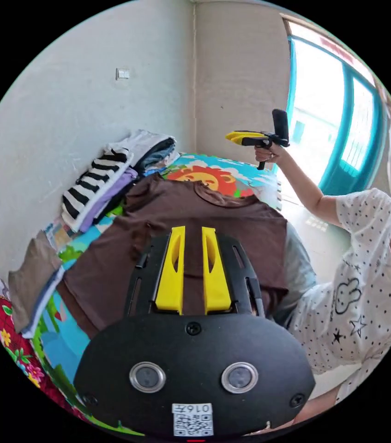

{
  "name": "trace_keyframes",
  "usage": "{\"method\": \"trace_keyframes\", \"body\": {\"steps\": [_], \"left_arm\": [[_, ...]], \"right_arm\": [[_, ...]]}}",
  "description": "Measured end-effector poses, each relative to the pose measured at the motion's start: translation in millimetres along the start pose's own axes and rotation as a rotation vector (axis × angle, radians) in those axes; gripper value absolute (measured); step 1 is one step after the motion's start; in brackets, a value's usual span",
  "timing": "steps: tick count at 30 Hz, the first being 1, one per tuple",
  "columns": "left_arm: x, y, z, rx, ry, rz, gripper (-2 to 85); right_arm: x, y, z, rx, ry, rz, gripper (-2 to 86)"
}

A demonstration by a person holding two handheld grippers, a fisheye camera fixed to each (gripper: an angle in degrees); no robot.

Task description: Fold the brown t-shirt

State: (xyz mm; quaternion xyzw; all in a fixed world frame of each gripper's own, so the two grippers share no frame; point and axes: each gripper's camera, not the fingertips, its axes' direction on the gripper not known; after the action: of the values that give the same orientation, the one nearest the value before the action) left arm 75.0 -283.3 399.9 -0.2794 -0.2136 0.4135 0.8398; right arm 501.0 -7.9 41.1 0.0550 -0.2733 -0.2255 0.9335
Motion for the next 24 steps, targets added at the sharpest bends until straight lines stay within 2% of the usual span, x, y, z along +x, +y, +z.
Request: {"method": "trace_keyframes", "body": {"steps": [4,6,9,11,14,16,17,19,21,24], "left_arm": [[-82,-63,70,0.017,-0.016,-0.21,1.7],[-118,-83,119,0.038,-0.089,-0.329,0.7],[-154,-114,175,-0.074,-0.199,-0.361,1.3],[-167,-133,204,-0.143,-0.256,-0.276,5.5],[-205,-146,248,-0.19,-0.233,-0.286,8.6],[-227,-148,278,-0.217,-0.121,-0.309,8.8],[-236,-148,303,-0.288,-0.108,-0.311,8.7],[-241,-150,310,-0.253,-0.188,-0.28,7.6],[-240,-161,310,-0.244,-0.26,-0.229,2.2],[-238,-182,276,-0.115,-0.311,-0.151,-0.5]], "right_arm": [[98,-55,125,-0.178,-0.069,0.27,12.5],[131,-63,176,-0.247,-0.065,0.353,12.5],[164,-70,249,-0.383,-0.08,0.468,12.6],[179,-78,293,-0.496,0.018,0.492,13.3],[195,-83,328,-0.589,0.235,0.51,14.0],[204,-82,345,-0.628,0.241,0.534,14.0],[209,-80,354,-0.632,0.208,0.55,13.8],[211,-83,359,-0.595,0.21,0.52,11.8],[212,-88,364,-0.595,0.19,0.489,4.0],[209,-114,356,-0.523,0.183,0.421,1.9]]}}
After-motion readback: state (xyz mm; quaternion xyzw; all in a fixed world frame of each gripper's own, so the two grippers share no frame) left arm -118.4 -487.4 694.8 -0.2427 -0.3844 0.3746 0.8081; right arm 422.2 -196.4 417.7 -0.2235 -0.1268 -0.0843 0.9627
